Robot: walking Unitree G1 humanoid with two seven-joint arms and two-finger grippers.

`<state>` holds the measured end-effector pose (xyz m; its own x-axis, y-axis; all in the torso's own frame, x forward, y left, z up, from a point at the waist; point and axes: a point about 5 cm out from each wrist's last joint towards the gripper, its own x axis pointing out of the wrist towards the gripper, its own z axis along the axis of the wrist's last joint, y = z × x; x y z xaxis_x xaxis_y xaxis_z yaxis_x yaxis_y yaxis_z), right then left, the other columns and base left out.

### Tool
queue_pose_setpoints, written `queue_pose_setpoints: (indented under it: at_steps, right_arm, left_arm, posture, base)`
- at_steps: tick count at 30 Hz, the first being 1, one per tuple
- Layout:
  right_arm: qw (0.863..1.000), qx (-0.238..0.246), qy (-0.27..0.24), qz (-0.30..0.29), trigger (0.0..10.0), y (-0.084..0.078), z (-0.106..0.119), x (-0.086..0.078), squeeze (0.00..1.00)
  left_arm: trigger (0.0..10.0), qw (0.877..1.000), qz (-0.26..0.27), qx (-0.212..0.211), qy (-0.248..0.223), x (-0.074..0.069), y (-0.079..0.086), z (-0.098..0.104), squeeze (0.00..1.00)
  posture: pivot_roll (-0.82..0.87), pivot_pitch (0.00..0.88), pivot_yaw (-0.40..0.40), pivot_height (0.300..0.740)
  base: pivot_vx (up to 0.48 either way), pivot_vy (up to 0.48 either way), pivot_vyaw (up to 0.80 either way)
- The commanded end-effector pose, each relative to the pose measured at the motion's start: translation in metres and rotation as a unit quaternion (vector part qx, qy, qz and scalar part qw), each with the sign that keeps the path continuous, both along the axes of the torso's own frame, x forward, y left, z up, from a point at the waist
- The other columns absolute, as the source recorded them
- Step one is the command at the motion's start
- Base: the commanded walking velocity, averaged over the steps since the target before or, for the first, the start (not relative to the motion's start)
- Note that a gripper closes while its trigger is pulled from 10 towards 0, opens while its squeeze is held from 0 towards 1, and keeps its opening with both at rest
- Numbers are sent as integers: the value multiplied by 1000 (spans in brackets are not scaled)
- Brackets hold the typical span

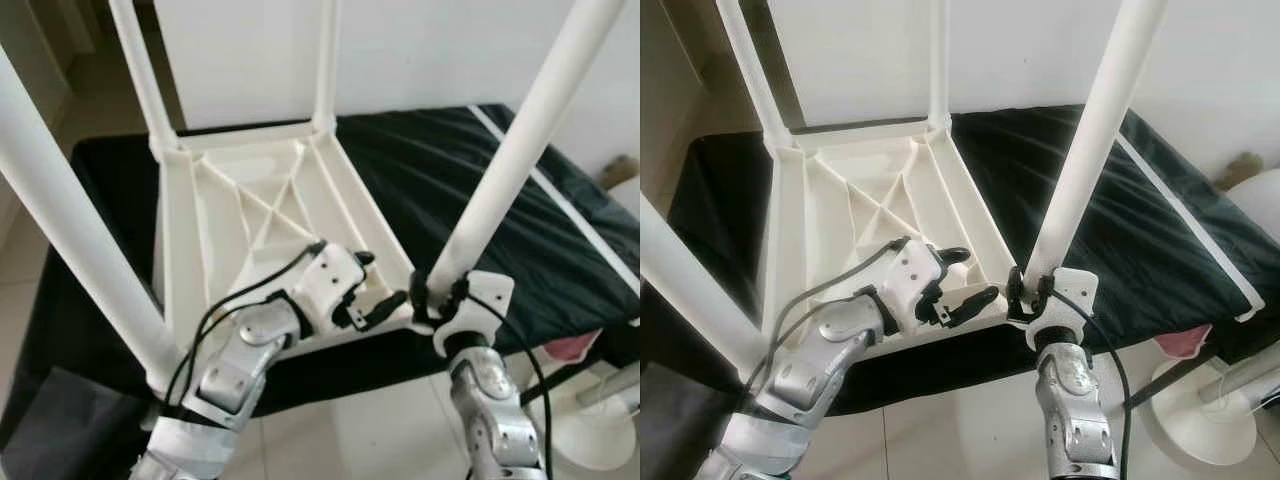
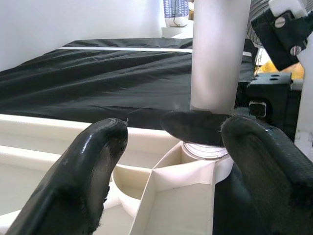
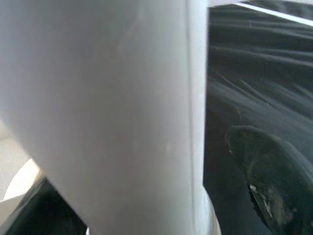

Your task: Building children table

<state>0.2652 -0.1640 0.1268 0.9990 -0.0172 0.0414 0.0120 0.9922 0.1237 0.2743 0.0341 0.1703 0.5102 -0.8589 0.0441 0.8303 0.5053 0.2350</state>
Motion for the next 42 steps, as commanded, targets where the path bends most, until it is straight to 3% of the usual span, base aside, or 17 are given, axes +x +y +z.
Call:
queue_pose_setpoints:
  at_steps: [1,9,13,16,19,24,29,35,36,37,42]
  right_arm:
    - [1000,-5,6,20,10000,-5,-2,1,0]
    - [995,-52,2,89,10000,-16,0,4,0]
    - [987,-76,2,142,10000,-20,2,5,0]
    - [985,-85,0,149,10000,-21,3,5,0]
    - [979,-102,1,175,10000,-25,4,8,0]
    - [974,-118,0,196,10000,-27,5,11,0]
    - [966,-131,-1,222,10000,-29,3,19,0]
    - [963,-136,-1,234,10000,-27,1,22,0]
    - [959,-138,-3,248,392,-24,0,23,0]
    - [956,-139,-3,259,0,-21,0,24,0]
    - [951,-138,0,276,0,-18,-3,25,0]
  left_arm:
    - [10000,1000,-10,3,1,0,-2,-1,0]
    - [10000,1000,-24,14,4,-2,0,-6,0]
    - [10000,999,-30,33,4,-1,10,-10,0]
    - [10000,999,-29,41,2,0,12,-11,0]
    - [10000,997,-48,54,8,-7,15,-15,0]
    - [10000,997,-54,52,11,-10,14,-16,0]
    - [10000,1000,-18,22,11,-8,11,-14,0]
    - [10000,999,-17,26,17,-10,8,-18,0]
    - [10000,999,-18,32,19,-12,7,-21,0]
    - [10000,999,-17,36,21,-14,6,-23,0]
    - [10000,999,-6,47,21,-14,6,-27,0]
  posture:
    - [-50,42,-36,740]
    - [-54,36,-32,740]
    - [-49,32,-37,740]
    - [-46,29,-39,740]
    - [-43,21,-41,740]
    - [-41,16,-44,740]
    - [-42,8,-44,740]
    - [-40,4,-45,740]
    - [-34,1,-48,740]
    - [-31,0,-51,740]
    - [-27,0,-53,740]
  base:
    - [0,0,0]
    - [0,0,0]
    - [0,0,0]
    - [0,0,0]
    - [0,0,0]
    - [0,0,0]
    - [0,0,0]
    - [0,0,0]
    - [0,0,0]
    - [0,0,0]
    - [0,0,0]
